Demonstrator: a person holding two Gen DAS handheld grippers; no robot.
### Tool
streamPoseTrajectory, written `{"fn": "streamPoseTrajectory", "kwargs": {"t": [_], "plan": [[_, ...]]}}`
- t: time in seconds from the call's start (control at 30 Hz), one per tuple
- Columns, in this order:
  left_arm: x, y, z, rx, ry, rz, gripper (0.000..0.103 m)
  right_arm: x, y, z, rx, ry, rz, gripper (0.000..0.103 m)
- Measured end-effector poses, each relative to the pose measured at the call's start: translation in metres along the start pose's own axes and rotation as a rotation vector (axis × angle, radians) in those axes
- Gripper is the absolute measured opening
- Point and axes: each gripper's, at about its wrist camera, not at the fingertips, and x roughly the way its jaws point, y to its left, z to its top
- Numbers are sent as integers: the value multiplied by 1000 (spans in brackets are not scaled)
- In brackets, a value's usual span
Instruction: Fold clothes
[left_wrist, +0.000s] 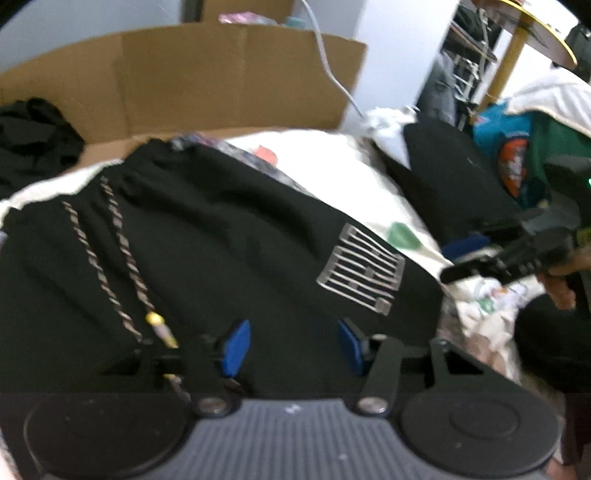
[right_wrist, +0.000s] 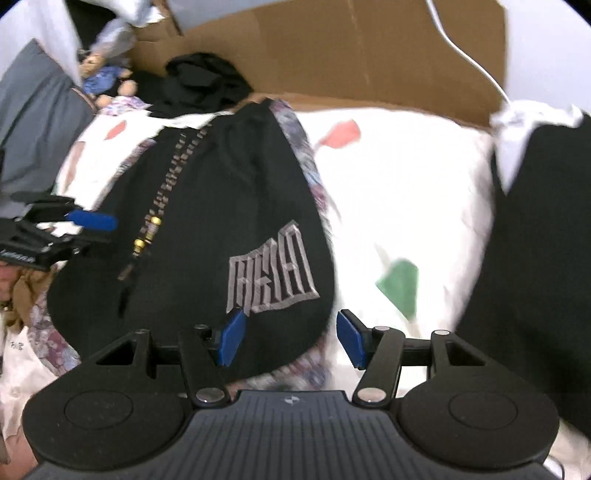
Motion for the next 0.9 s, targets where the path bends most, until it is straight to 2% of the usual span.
{"fn": "streamPoseTrajectory", "kwargs": {"t": [0.13, 0.27, 0.3, 0.4, 0.43, 0.47, 0.5, 0.53, 0.57, 0.6, 0.67, 0.73, 0.9], "plan": [[13, -38, -20, 129, 75, -79, 55, -3, -12, -10, 44, 20, 5, 59], [25, -64, -40, 191, 148, -137, 56, -2, -27, -16, 104, 30, 23, 45], [27, -66, -43, 198, 154, -141, 57, -1, -31, -18, 120, 32, 26, 44], [32, -70, -53, 228, 173, -123, 71, 1, -36, -21, 124, 38, 18, 42], [38, -70, -57, 239, 196, -86, 71, 2, -38, -21, 124, 42, 16, 42], [41, -68, -58, 233, 206, -81, 70, 3, -39, -22, 125, 49, 14, 42], [43, -65, -59, 226, 215, -80, 68, 4, -40, -23, 128, 56, 14, 42], [46, -62, -60, 219, 223, -78, 58, 5, -41, -23, 138, 62, 22, 42], [48, -59, -62, 203, 235, -97, 31, 6, -42, -24, 147, 68, 29, 42], [50, -57, -62, 196, 244, -104, 19, 6, -42, -25, 153, 72, 35, 42], [52, -52, -63, 193, 254, -104, 7, 7, -40, -24, 139, 73, 35, 42], [48, -47, -63, 184, 257, -115, 3, 7, -41, -22, 135, 69, 34, 42], [30, -34, -62, 151, 242, -129, 2, 7, -44, -17, 154, 55, 46, 42]]}}
